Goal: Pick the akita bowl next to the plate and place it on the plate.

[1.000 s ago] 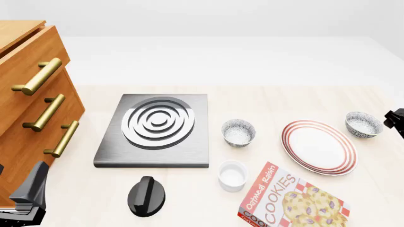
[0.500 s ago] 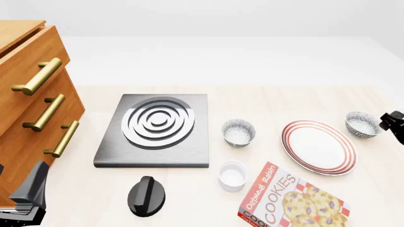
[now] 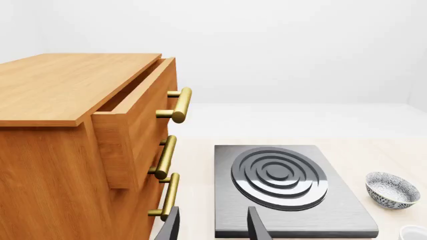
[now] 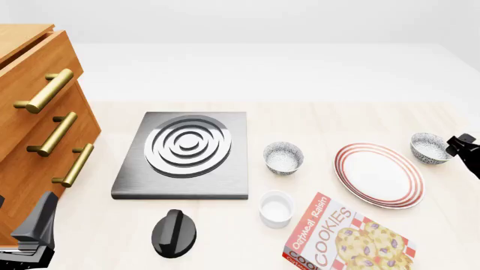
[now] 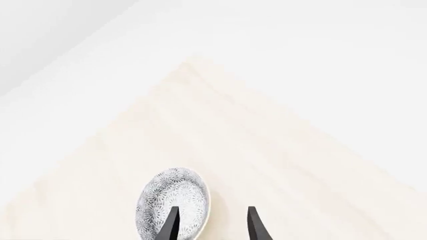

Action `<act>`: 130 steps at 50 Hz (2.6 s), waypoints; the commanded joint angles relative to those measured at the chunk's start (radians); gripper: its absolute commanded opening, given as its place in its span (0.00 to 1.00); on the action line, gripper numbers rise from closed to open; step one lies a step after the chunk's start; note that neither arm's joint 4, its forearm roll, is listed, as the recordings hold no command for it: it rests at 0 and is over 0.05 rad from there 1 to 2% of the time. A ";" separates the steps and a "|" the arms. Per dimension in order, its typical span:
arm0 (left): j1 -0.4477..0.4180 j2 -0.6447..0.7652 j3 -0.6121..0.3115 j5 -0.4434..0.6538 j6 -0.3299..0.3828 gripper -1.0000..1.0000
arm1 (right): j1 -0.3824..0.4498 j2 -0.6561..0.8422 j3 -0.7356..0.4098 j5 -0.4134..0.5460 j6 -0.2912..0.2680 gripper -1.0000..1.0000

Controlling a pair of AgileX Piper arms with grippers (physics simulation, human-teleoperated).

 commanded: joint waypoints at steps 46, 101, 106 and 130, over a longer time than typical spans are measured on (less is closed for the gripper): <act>0.000 0.000 0.000 0.000 0.000 1.00 | 0.029 0.098 -0.040 -0.017 0.037 1.00; 0.000 0.000 0.000 0.000 0.000 1.00 | 0.051 0.178 -0.069 -0.027 0.070 1.00; 0.000 0.000 0.000 0.000 0.000 1.00 | 0.051 0.186 -0.072 -0.029 0.072 1.00; 0.000 0.000 0.000 0.000 0.000 1.00 | 0.055 0.221 -0.088 -0.033 0.083 1.00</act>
